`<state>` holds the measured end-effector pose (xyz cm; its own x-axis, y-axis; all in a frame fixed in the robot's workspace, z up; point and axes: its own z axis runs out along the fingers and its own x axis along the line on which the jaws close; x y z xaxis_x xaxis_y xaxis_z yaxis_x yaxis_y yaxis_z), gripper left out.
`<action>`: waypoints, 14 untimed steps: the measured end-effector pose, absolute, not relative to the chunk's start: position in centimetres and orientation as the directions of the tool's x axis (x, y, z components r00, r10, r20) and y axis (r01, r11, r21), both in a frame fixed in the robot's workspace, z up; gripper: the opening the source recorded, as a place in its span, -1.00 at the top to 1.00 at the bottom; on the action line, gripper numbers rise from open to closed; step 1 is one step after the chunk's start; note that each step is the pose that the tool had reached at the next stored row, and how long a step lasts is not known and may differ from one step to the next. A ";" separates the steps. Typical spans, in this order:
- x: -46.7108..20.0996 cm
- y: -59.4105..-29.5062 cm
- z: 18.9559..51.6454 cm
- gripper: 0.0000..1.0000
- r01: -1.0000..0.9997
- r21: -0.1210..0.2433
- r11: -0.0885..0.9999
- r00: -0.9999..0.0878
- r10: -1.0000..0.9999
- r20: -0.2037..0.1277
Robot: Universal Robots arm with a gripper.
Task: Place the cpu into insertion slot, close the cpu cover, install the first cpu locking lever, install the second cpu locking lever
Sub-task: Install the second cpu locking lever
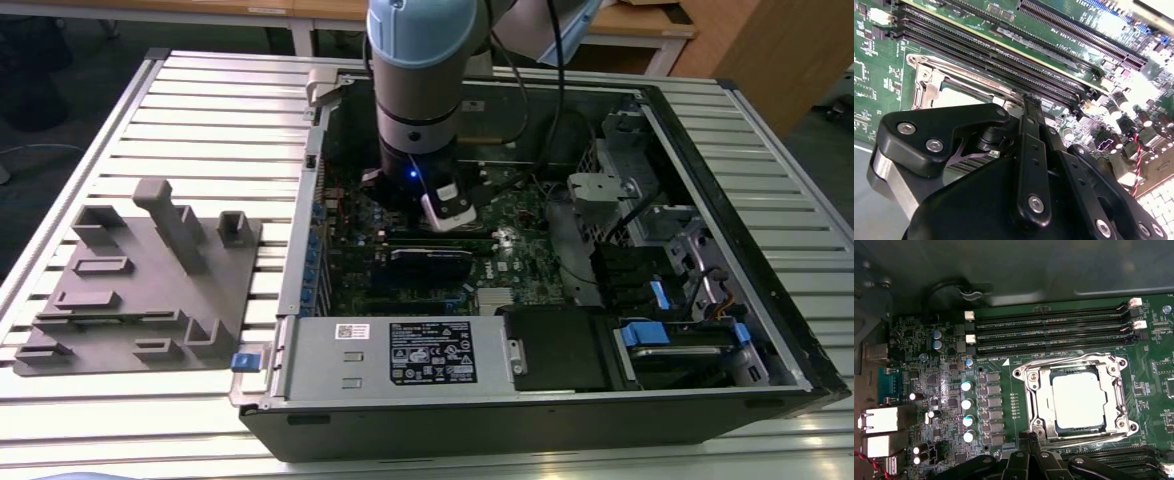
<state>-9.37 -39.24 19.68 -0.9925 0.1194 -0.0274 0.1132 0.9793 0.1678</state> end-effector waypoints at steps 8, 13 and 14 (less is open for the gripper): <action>-9.5 -39.3 19.4 0.79 0.113 0.176 0.978 -0.992 0.120 -0.026; -9.5 -39.3 19.4 0.79 0.113 0.176 0.978 -0.992 0.120 -0.026; -9.5 -39.3 19.5 0.79 0.113 0.176 0.978 -0.992 0.120 -0.026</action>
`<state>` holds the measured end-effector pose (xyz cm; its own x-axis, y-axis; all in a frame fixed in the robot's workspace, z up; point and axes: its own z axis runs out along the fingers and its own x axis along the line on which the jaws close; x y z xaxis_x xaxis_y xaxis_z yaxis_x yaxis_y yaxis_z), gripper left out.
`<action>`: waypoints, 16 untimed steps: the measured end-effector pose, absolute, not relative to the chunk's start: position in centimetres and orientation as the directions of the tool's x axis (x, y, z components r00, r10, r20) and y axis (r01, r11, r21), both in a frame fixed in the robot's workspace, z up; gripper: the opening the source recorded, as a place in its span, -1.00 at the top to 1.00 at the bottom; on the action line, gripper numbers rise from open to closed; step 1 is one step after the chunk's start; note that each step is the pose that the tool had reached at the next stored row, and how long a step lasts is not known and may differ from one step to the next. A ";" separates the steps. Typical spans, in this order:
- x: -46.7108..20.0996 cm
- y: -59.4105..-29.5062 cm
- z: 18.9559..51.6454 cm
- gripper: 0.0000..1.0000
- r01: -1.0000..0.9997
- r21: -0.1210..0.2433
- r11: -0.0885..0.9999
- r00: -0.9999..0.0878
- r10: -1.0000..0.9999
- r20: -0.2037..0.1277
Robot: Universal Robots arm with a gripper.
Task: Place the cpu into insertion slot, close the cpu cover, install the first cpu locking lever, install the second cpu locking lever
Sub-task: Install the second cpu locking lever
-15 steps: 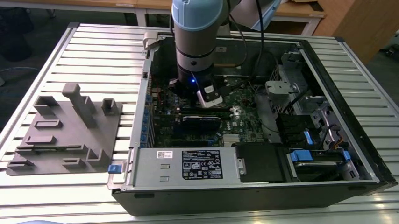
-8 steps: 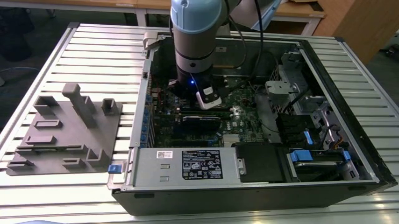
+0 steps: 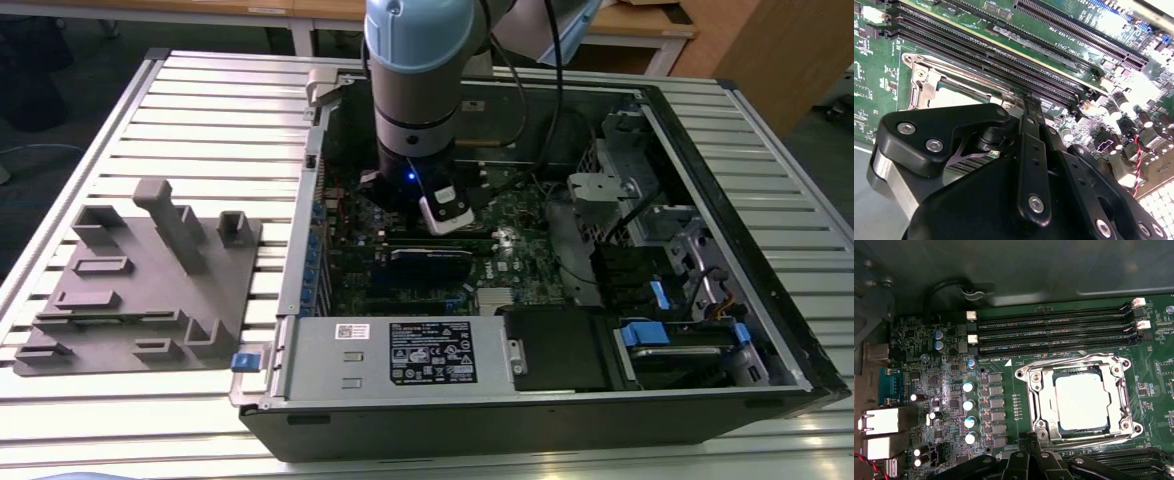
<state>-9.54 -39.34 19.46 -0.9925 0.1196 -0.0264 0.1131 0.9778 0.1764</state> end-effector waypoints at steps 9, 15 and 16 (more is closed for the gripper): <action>-9.5 -39.4 19.5 0.79 0.113 0.176 0.978 -0.992 0.120 -0.027; -9.5 -39.4 19.5 0.79 0.113 0.176 0.978 -0.992 0.120 -0.029; -9.5 -39.5 19.5 0.79 0.113 0.177 0.978 -0.992 0.120 -0.029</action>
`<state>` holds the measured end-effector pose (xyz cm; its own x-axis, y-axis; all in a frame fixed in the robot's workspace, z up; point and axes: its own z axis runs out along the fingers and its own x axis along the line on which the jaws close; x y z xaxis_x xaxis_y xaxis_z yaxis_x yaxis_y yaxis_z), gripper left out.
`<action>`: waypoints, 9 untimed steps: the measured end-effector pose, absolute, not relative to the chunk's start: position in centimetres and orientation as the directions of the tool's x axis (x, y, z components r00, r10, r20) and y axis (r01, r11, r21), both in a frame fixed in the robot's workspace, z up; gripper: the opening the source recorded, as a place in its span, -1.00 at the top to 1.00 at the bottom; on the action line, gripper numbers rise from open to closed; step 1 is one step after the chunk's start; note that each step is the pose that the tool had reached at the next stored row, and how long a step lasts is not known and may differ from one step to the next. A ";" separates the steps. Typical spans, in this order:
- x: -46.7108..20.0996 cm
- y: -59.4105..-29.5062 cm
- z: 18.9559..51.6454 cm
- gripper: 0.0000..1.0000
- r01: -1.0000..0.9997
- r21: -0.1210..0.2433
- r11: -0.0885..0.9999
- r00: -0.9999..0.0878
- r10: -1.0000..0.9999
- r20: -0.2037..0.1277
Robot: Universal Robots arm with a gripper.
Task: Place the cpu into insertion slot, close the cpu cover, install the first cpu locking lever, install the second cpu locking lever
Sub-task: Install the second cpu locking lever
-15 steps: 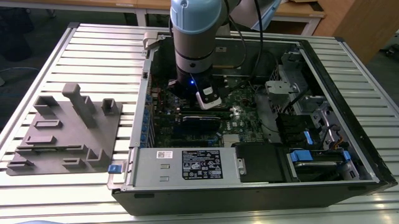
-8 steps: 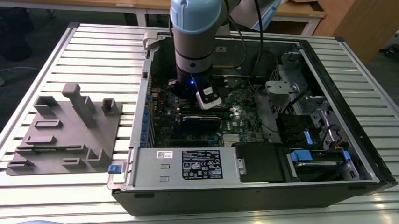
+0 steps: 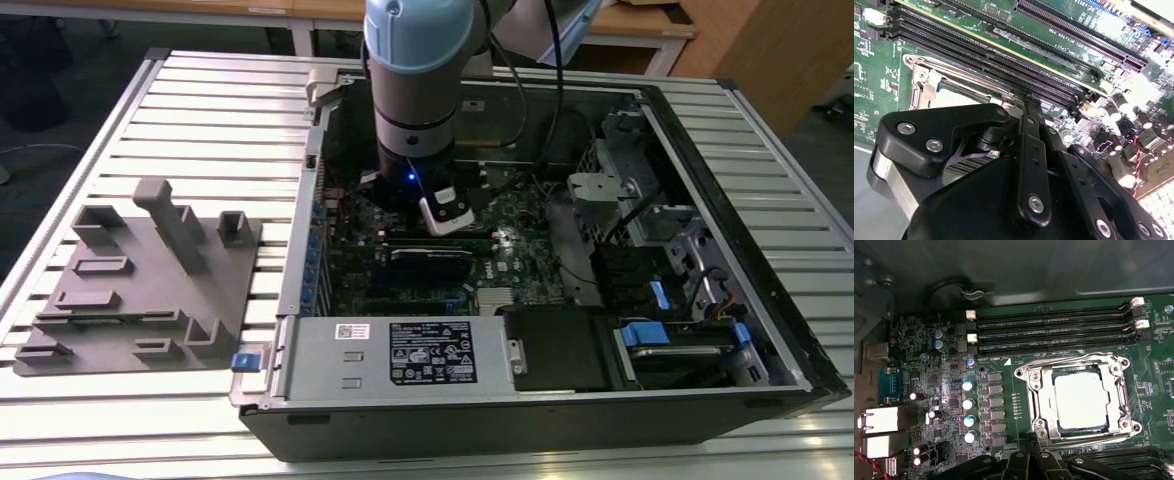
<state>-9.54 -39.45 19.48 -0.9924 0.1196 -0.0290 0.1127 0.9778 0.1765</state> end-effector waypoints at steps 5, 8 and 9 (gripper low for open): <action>-9.5 -39.4 19.8 0.79 0.113 0.177 0.978 -0.992 0.120 -0.029; -9.5 -39.5 19.8 0.79 0.113 0.177 0.978 -0.992 0.120 -0.029; -9.5 -39.5 19.8 0.79 0.113 0.177 0.978 -0.992 0.120 -0.029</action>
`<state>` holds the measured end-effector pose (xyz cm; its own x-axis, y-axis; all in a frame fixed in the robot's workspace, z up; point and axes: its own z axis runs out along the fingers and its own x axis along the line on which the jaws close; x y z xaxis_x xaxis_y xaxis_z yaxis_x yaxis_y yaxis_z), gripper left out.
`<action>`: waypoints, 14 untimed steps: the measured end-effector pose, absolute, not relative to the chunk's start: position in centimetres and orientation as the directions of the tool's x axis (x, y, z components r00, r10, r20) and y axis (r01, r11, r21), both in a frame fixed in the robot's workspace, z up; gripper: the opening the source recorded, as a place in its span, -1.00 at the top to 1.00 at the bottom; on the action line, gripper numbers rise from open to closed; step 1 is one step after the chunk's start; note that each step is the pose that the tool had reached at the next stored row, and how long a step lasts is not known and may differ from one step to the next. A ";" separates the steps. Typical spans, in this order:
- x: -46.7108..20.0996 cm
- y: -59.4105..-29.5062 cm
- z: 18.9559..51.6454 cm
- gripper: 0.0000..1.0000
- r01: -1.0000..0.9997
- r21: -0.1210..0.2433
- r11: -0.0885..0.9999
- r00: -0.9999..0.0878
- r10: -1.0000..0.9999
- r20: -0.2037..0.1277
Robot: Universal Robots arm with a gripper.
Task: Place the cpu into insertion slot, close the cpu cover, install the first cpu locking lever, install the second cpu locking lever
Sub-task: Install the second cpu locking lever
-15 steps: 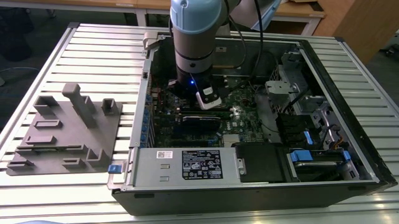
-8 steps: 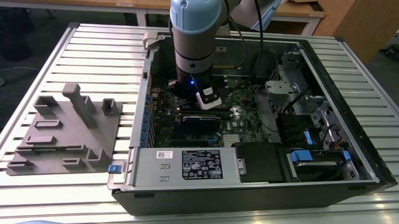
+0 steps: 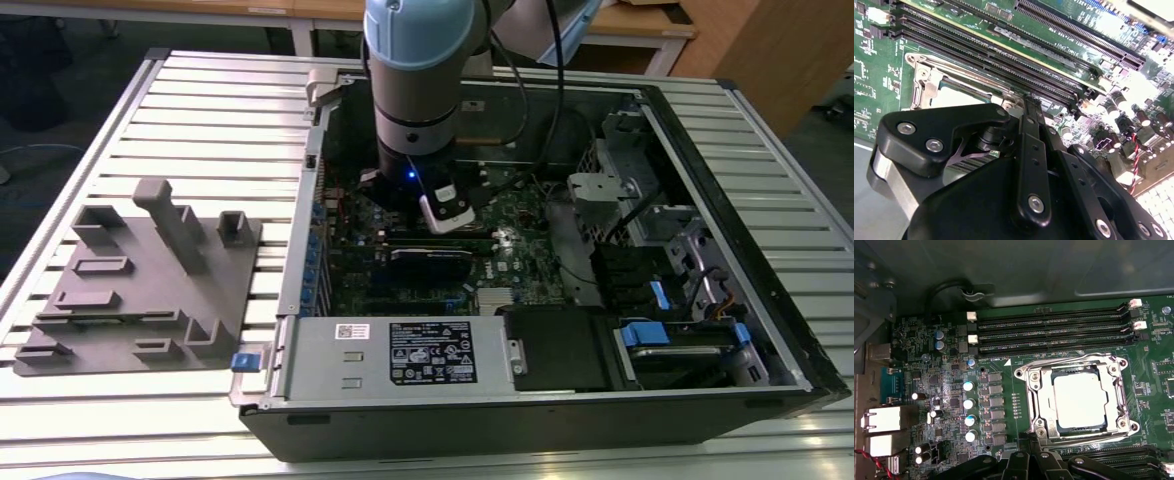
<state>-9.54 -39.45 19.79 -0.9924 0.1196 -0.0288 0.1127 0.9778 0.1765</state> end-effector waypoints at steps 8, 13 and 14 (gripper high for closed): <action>-9.5 -39.2 19.8 0.79 0.114 0.181 0.977 -0.993 0.120 -0.019; -9.6 -39.2 19.8 0.79 0.116 0.198 0.973 -0.993 0.120 -0.009; -9.6 -39.2 19.8 0.79 0.116 0.202 0.973 -0.993 0.120 -0.007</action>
